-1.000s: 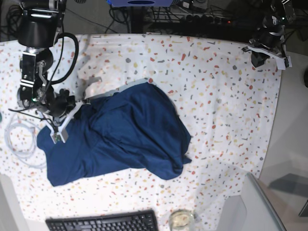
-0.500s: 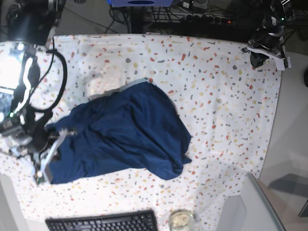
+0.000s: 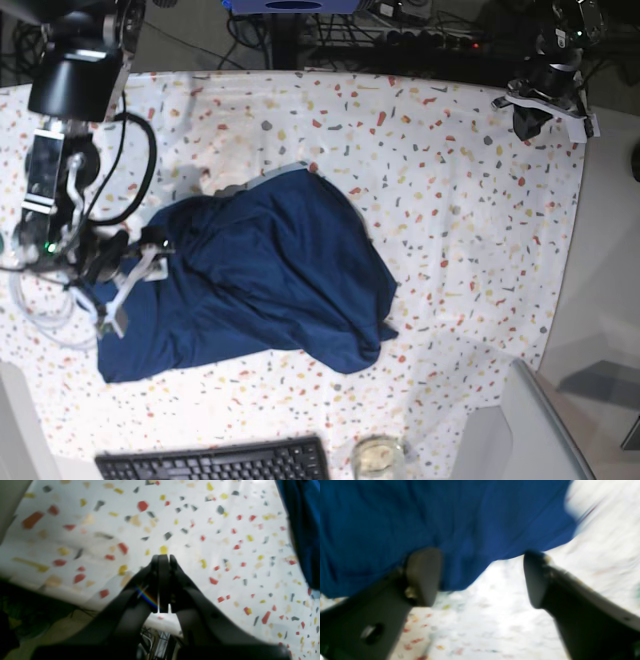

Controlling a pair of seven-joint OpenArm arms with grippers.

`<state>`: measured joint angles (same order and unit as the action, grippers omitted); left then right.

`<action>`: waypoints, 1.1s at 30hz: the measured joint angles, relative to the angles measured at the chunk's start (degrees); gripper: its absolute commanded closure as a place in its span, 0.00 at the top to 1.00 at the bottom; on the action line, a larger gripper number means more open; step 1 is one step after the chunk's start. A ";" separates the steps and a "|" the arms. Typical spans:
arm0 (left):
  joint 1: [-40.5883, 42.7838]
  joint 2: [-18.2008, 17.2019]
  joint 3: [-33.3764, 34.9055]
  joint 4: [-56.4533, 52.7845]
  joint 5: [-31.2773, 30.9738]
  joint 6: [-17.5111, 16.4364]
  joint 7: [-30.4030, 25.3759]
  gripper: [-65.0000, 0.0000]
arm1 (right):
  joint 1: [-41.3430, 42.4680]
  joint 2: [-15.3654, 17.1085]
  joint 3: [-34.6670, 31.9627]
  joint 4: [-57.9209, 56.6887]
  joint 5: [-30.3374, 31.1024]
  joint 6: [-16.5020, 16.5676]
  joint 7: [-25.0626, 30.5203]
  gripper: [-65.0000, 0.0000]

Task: Layout the t-shirt on the table in an organized manner, then fold the t-shirt properly
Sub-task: 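Grasp the shirt's bunched edge with the right gripper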

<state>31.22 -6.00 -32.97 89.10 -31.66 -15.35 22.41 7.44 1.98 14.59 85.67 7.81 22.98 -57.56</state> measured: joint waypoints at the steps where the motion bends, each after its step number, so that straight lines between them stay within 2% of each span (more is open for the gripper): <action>1: 0.11 0.04 0.00 0.00 -0.11 0.02 0.07 0.00 | -2.27 -0.33 -0.20 -0.26 0.61 -0.13 3.34 0.84; 3: 0.07 -0.07 0.04 -0.02 0.00 0.02 0.07 0.00 | -4.79 -0.42 -0.33 -0.63 0.61 -0.98 7.93 0.82; 5: -0.35 -0.22 0.02 0.00 0.02 0.07 0.00 0.00 | -5.38 -0.11 -0.33 -1.22 0.87 -1.16 9.84 0.80; 12: -0.52 -0.22 0.28 -0.02 -0.07 -0.11 0.07 0.00 | -3.91 0.11 -0.09 -9.18 0.70 -1.11 9.81 0.79; 13: -0.57 -0.24 0.31 -0.02 -0.07 -0.11 0.04 0.00 | -3.61 0.26 -0.09 -9.25 0.79 -1.11 10.01 0.75; 15: -0.55 -0.26 0.28 -0.13 -0.09 -0.09 0.02 0.00 | -3.08 0.37 -0.09 -9.31 0.79 -1.11 10.08 0.56; 18: -0.48 -0.22 0.26 -0.35 -0.07 -0.09 0.04 0.00 | -2.73 0.17 -0.09 -9.33 0.81 -1.09 9.79 0.02; 19: -0.50 -0.22 0.24 -0.35 -0.07 -0.09 0.02 0.00 | -2.78 -0.02 -0.09 -9.14 0.74 -1.11 9.57 0.00; 21: -0.52 -0.22 0.15 -0.35 -0.11 -0.11 0.00 0.00 | -3.45 -0.28 -0.09 -6.73 0.87 -1.07 8.37 0.06; 23: -0.42 -0.35 0.15 -0.35 -0.09 -0.11 0.02 0.00 | -4.35 -0.28 -0.09 -1.64 0.63 -0.96 4.74 0.00; 28: -0.48 -0.55 0.11 -0.35 -0.04 -0.11 0.04 0.00 | -1.97 -0.15 -0.42 8.76 0.83 -0.96 -0.20 0.00; 31: -0.42 -0.52 0.04 -0.35 -0.02 -0.07 0.07 0.00 | 2.54 -0.13 -0.26 8.87 0.96 -0.98 -3.39 0.08; 33: -0.44 -0.52 0.04 -0.33 -0.07 -0.11 0.04 0.00 | 3.10 -0.11 -0.02 8.81 0.98 -1.05 -3.80 0.24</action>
<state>30.79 -6.52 -32.93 88.77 -31.73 -15.46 22.46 10.55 1.87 14.57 94.48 8.80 21.93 -61.36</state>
